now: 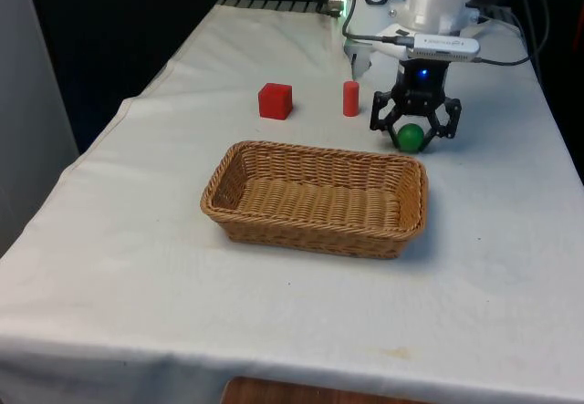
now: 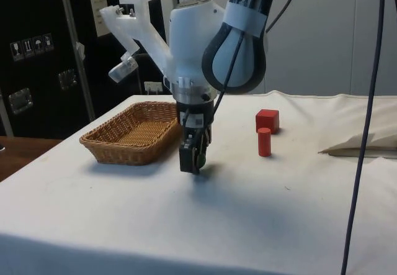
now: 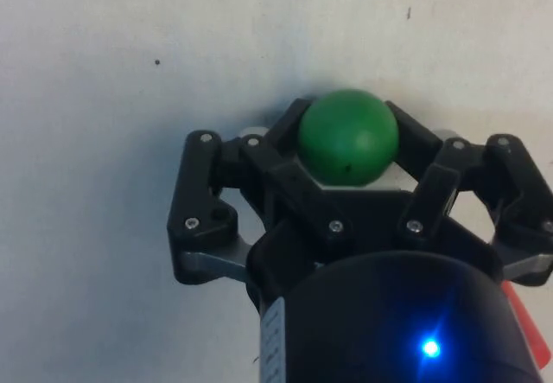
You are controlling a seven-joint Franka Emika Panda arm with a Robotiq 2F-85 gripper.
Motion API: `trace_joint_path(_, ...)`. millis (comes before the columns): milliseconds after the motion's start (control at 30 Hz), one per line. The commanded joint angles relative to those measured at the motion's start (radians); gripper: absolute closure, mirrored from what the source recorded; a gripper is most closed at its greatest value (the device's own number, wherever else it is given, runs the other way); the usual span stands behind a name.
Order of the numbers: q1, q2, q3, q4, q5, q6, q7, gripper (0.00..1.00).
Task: Pick up the object to the left of the cylinder and place it into the basket.
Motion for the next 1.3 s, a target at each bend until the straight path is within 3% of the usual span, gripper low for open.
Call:
trace_joint_path(0, 0.000, 0.000, 0.000, 0.000, 0.000, 0.000, 0.000, 1.00)
trace_joint_path(267, 0.008, -0.050, -0.016, -0.006, -0.012, -0.033, 0.000, 1.00)
trace_joint_path(300, 0.008, -0.057, -0.018, -0.006, -0.013, -0.040, 0.000, 1.00)
trace_joint_path(333, 0.000, -0.040, -0.005, -0.001, -0.002, -0.024, -0.004, 1.00)
trace_joint_path(367, 0.008, -0.066, -0.019, -0.006, -0.015, -0.048, 0.000, 1.00)
trace_joint_path(567, 0.007, -0.121, -0.027, -0.001, -0.023, -0.100, -0.002, 1.00)
trace_joint_path(600, 0.000, -0.121, -0.016, -0.002, -0.008, -0.096, -0.011, 1.00)
trace_joint_path(633, 0.006, -0.130, -0.028, 0.001, -0.024, -0.110, -0.003, 1.00)
trace_joint_path(967, 0.000, -0.204, -0.030, 0.030, -0.010, -0.192, -0.017, 1.00)
trace_joint_path(1267, 0.000, -0.236, -0.049, 0.106, -0.025, -0.292, -0.008, 1.00)
